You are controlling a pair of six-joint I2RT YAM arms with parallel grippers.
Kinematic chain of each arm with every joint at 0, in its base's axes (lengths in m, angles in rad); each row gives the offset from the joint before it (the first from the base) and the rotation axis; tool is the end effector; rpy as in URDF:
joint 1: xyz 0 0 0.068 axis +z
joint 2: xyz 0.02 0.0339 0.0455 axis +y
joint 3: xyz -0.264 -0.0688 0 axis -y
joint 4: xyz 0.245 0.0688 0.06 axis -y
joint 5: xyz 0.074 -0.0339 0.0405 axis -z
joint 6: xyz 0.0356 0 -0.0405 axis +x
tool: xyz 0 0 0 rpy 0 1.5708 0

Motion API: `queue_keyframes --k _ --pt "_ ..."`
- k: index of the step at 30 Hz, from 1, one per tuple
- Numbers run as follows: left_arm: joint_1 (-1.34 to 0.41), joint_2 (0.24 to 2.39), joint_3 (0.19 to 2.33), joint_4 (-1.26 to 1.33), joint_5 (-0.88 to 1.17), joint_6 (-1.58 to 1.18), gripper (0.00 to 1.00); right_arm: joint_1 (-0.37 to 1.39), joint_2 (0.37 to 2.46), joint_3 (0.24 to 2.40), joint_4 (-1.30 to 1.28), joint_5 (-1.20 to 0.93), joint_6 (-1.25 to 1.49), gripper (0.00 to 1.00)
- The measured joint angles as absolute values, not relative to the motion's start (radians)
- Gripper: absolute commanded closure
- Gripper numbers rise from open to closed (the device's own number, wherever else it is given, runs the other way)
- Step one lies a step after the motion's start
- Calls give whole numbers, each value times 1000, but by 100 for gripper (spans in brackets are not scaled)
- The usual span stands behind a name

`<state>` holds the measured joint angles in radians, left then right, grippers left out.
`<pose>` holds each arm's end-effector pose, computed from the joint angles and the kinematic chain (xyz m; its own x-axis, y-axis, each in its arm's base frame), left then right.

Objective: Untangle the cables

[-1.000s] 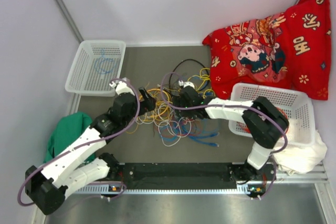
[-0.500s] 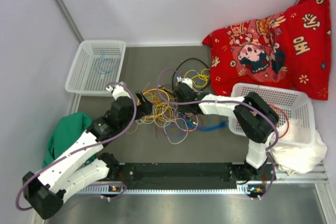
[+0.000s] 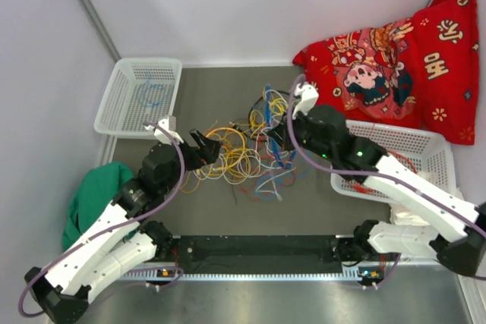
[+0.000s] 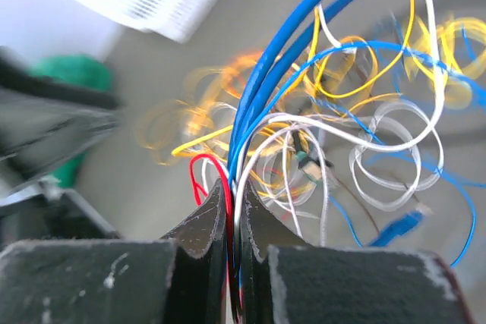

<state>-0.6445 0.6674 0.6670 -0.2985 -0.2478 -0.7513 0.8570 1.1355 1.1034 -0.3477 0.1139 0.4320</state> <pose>0.1342 -0.0900 0.3049 -0.4417 -0.4958 -0.7477 0.1280 0.7900 -0.5995 0.1714 0.1917 0.3644 -0.5059 0.0513 -0.8611 -0.5176 0.7805 0.3506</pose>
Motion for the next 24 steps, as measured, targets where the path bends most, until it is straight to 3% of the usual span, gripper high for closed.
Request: queue_keyframes --k 5,13,24 --pt "-645 648 667 -186 -218 -712 1 875 1026 1112 -369 49 400 100" --pt "-645 676 626 99 -101 -691 4 875 1015 1031 -390 -63 385 100" --pt "-645 1000 628 447 211 -815 30 875 993 1021 -385 -122 369 100"
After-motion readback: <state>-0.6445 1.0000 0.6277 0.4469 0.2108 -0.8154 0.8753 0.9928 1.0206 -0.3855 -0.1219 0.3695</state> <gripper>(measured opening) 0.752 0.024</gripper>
